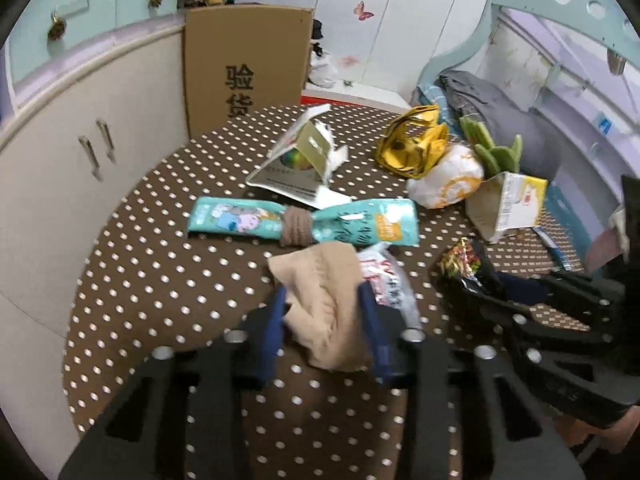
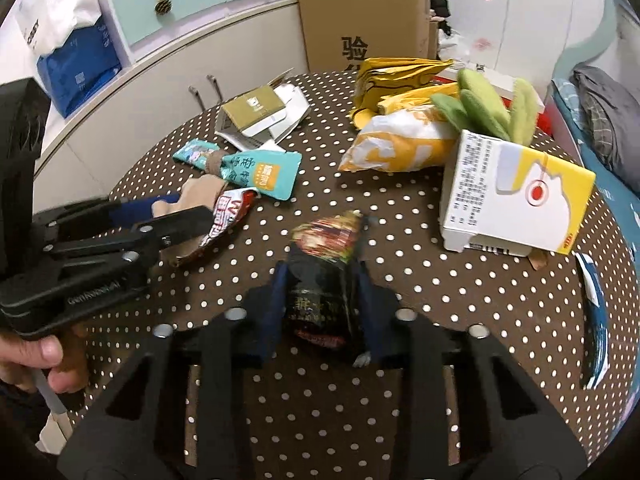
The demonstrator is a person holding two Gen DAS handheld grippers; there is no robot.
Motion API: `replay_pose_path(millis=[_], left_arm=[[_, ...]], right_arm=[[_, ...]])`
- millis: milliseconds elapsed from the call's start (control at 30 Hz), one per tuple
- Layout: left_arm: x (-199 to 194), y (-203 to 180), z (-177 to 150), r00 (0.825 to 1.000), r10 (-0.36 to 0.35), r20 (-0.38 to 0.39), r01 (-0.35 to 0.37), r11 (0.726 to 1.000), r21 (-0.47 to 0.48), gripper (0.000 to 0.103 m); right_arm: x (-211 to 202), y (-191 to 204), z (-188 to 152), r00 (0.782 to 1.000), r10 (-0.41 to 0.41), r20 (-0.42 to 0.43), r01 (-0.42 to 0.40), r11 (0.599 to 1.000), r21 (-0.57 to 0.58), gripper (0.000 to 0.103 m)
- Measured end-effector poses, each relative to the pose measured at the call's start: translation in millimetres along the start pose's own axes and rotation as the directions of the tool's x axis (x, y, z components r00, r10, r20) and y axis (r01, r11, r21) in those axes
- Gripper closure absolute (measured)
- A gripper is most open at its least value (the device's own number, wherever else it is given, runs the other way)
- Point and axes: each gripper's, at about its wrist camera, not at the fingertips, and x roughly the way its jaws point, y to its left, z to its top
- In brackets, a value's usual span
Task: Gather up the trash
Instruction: 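Close the right tool on the black snack bag, then close the left tool on the beige cloth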
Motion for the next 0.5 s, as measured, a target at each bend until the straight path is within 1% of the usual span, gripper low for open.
replay_pose_path(millis=[67, 200, 367, 500], left_arm=[[-2.9, 0.3, -2.3, 1.000, 0.008, 0.004, -0.008, 1.000, 0.008, 0.075], [-12.8, 4.3, -11.9, 1.000, 0.009, 0.015, -0.009, 1.000, -0.014, 0.075], [-30.4, 2.9, -21.2, 0.999, 0.023, 0.039, -0.022, 0.999, -0.030, 0.075], [-45.5, -4.5, -20.5, 0.998, 0.010, 0.065, -0.008, 1.000, -0.029, 0.075]], right_arm=[[-2.2, -1.5, -1.7, 1.000, 0.007, 0.005, -0.007, 1.000, 0.013, 0.074], [-11.8, -3.3, -9.0, 1.000, 0.023, 0.016, -0.024, 0.999, 0.031, 0.075], [-31.3, -12.1, -18.3, 0.999, 0.014, 0.046, -0.017, 0.998, 0.064, 0.075], [-50.7, -21.0, -23.4, 0.997, 0.008, 0.080, -0.015, 0.996, 0.086, 0.075]])
